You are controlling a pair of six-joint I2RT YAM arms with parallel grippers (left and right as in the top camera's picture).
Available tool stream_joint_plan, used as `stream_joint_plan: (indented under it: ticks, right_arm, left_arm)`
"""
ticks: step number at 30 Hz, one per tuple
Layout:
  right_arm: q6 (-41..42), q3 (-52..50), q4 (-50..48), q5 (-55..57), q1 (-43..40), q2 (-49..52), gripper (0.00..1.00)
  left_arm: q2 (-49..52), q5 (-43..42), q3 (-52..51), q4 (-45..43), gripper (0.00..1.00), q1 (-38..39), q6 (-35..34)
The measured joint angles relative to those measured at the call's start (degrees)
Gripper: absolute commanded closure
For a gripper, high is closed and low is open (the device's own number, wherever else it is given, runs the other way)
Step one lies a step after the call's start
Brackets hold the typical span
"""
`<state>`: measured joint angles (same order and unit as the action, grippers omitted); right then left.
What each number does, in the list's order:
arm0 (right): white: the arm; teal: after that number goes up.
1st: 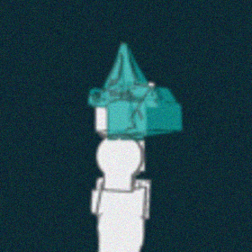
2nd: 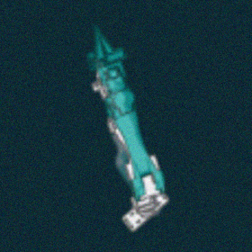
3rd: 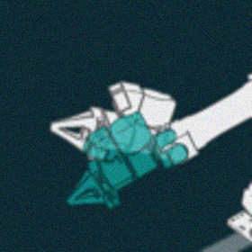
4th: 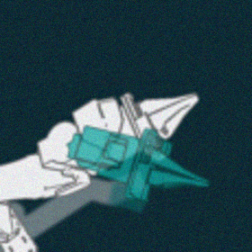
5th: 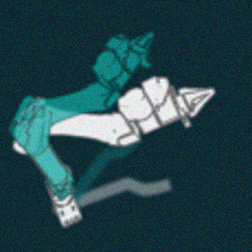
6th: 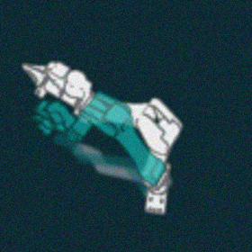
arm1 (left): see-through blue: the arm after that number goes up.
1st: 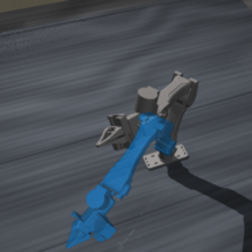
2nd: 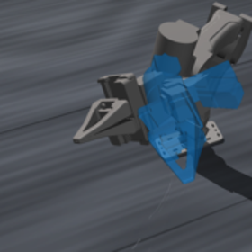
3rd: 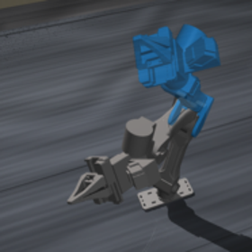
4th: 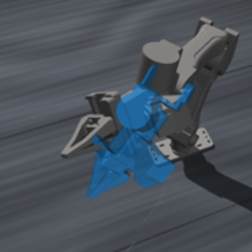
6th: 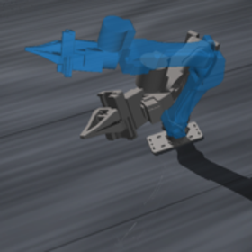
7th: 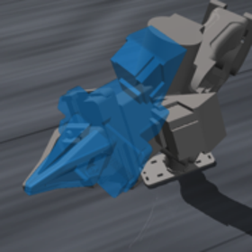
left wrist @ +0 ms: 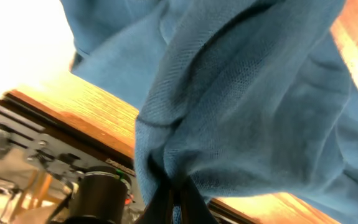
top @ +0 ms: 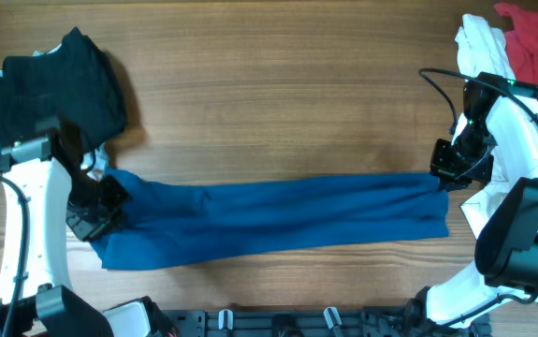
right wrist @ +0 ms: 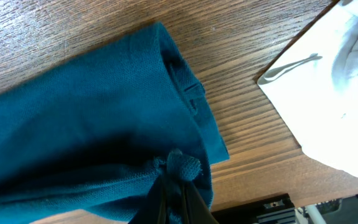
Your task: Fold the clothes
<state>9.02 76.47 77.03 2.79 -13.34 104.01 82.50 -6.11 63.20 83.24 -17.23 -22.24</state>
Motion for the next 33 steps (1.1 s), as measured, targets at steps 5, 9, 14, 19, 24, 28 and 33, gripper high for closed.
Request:
stream_joint_plan:
  ticks: [5,9,14,19,24,28,33]
  right_arm:
    - [0.0,0.0,-0.15,0.0,0.0,0.0,0.96]
    - [-0.02,0.0,-0.15,0.0,0.0,0.0,0.96]
    - [0.0,0.0,0.33,0.04,0.0,0.0,0.96]
    - [0.42,0.0,1.18,0.31,0.0,0.0,0.96]
    - [1.03,0.0,2.47,0.66,0.0,0.0,0.73]
    - [3.78,0.0,4.83,3.15,0.0,0.0,0.38]
    - [5.27,0.0,5.05,4.68,-0.22,0.0,0.25]
  left_arm:
    - [0.0,-3.26,-2.27,-1.33,0.96,0.02,-0.39]
    - [0.0,-4.5,-2.32,-2.32,0.96,0.0,-1.27]
    - [0.0,-2.45,-2.32,-3.41,0.96,0.0,-3.15]
    - [0.0,0.26,-2.32,-5.38,0.96,0.0,-5.75]
    - [0.0,0.7,-2.36,-5.97,0.93,0.0,-6.78]
    - [0.0,0.79,-2.36,-5.75,0.62,0.0,-7.06]
    - [0.0,1.38,-2.38,-5.05,0.49,0.0,-7.43]
